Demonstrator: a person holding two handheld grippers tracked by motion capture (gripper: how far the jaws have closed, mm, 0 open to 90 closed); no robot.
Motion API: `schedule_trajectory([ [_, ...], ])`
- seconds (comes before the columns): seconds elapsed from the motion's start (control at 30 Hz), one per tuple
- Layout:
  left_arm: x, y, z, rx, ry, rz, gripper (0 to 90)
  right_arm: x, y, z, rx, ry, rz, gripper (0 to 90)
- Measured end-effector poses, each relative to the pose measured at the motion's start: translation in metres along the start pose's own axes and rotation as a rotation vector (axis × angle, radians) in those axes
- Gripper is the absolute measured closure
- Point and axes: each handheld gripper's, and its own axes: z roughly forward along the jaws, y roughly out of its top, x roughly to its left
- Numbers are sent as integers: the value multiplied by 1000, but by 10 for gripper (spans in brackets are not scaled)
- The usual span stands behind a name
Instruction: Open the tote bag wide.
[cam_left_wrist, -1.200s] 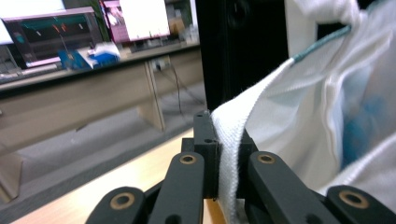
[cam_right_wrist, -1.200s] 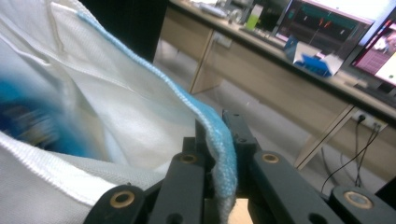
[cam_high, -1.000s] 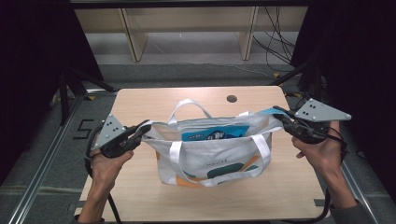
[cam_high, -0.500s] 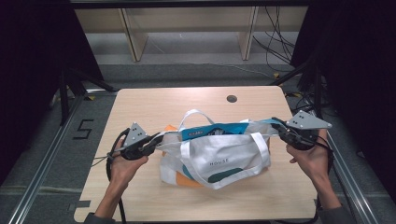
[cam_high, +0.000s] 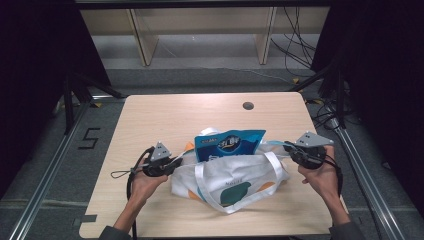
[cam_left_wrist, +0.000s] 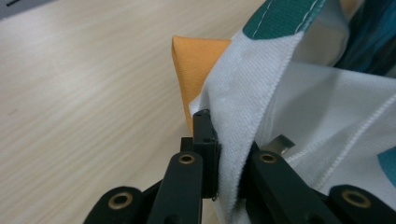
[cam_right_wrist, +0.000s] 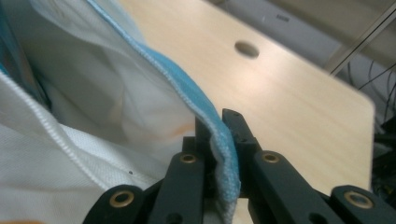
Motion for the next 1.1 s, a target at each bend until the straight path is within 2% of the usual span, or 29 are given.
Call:
schedule_trajectory([
  [0.03, 2, -1, 3, 12, 4, 30, 855, 1, -8, 7, 29, 11, 16, 861],
  [0.07, 0, -4, 6, 22, 1, -3, 856, 0, -11, 10, 38, 17, 6, 862],
  [0.1, 0, -6, 9, 33, 2, -4, 857, 0, -15, 14, 56, 22, 7, 862],
  [0.13, 1, -8, 12, 37, 4, 21, 857, 2, -19, 17, 83, 31, 16, 862],
  [0.17, 1, -9, 12, 58, -2, 29, 857, 3, -22, 20, 109, 43, 10, 861],
  [0.2, -1, -11, 15, 62, -6, -1, 857, 3, -25, 23, 124, 50, 8, 862],
  [0.3, 0, -16, 19, 85, -12, 12, 857, 9, -35, 35, 184, 62, -6, 864],
  [0.33, 0, -17, 21, 83, -15, -13, 857, 12, -38, 39, 207, 68, -19, 864],
  [0.37, 2, -17, 21, 86, -18, 6, 857, 13, -40, 41, 214, 66, -24, 864],
  [0.4, 1, -18, 23, 84, -18, -28, 857, 14, -42, 43, 221, 67, -28, 864],
  [0.43, 4, -19, 23, 88, -22, -11, 856, 15, -42, 43, 222, 66, -22, 865],
  [0.47, 3, -20, 25, 96, -10, -14, 856, 15, -44, 44, 224, 70, -18, 865],
  [0.5, 3, -21, 28, 97, -8, 4, 855, 14, -47, 47, 230, 89, 0, 865],
  [0.53, 5, -23, 31, 90, -14, -1, 853, 14, -50, 51, 226, 94, 20, 866],
  [0.57, 8, -25, 32, 74, -18, -88, 851, 14, -52, 55, 220, 86, 19, 867],
  [0.63, 8, -23, 34, 69, 12, -75, 847, 16, -49, 58, 224, 69, -4, 867],
  [0.7, 4, -18, 33, 103, 48, -6, 830, 16, -47, 62, 218, 53, -21, 867],
  [0.73, 2, -17, 33, 111, 54, 12, 823, 15, -47, 63, 219, 56, -14, 867],
  [0.8, 4, -16, 32, 120, 61, 9, 784, 13, -47, 64, 217, 71, -3, 866],
  [0.87, 8, -16, 30, 101, 51, -25, 720, 12, -47, 63, 216, 73, 1, 859],
  [0.9, 11, -15, 26, 109, 48, -21, 684, 11, -45, 61, 213, 68, 6, 823],
  [0.93, 11, -15, 25, 87, 41, -53, 651, 9, -43, 58, 215, 56, 19, 767],
  [0.97, 13, -12, 19, 89, 41, -42, 617, 7, -40, 55, 210, 50, 24, 734],
  [1.0, 14, -11, 16, 85, 37, -37, 580, 1, -35, 48, 188, 62, 52, 703],
  [1.03, 15, -9, 11, 81, 29, -34, 543, -3, -32, 43, 152, 72, 77, 674],
  [1.07, 15, -6, 6, 69, 11, -53, 512, -7, -27, 36, 101, 85, 119, 649],
  [1.1, 13, -2, 2, 45, -9, -79, 473, -9, -20, 25, 69, 78, 159, 621],
])
